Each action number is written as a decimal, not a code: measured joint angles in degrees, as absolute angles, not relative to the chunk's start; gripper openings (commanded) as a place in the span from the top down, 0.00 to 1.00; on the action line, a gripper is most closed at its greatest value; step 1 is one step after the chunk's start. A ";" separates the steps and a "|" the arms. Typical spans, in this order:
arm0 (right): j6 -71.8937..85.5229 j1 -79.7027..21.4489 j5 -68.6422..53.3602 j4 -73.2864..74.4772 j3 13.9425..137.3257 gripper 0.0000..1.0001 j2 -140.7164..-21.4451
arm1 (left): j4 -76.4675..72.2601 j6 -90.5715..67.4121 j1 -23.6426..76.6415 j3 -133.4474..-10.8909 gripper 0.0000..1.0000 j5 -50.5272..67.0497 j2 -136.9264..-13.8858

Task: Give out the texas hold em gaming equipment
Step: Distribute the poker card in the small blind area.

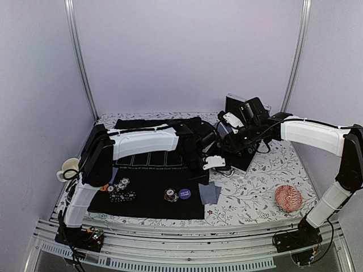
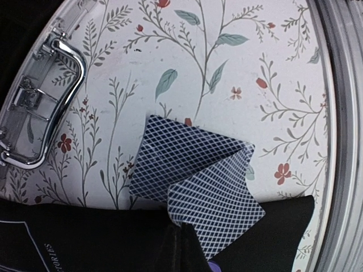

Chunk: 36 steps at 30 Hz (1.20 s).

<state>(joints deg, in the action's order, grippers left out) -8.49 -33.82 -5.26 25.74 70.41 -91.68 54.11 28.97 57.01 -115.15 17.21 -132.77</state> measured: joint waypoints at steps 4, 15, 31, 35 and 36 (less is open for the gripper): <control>-8.49 -33.82 -5.34 25.74 70.41 0.63 -91.68 | 53.47 30.06 57.82 -115.15 1.00 14.15 -133.58; -8.34 -33.82 -6.39 25.69 70.41 0.63 -91.68 | 50.37 31.92 60.05 -115.15 0.69 6.66 -134.61; -8.38 -33.78 -7.44 25.71 70.41 0.63 -91.68 | 32.25 34.35 60.20 -85.52 0.45 6.02 -105.01; -8.40 -33.89 -7.99 25.71 70.43 0.63 -91.68 | 26.28 34.72 59.90 -75.64 0.40 8.73 -94.21; -8.40 -34.13 -8.10 25.71 70.43 0.63 -91.68 | 25.32 34.48 59.55 -74.28 0.38 9.52 -92.92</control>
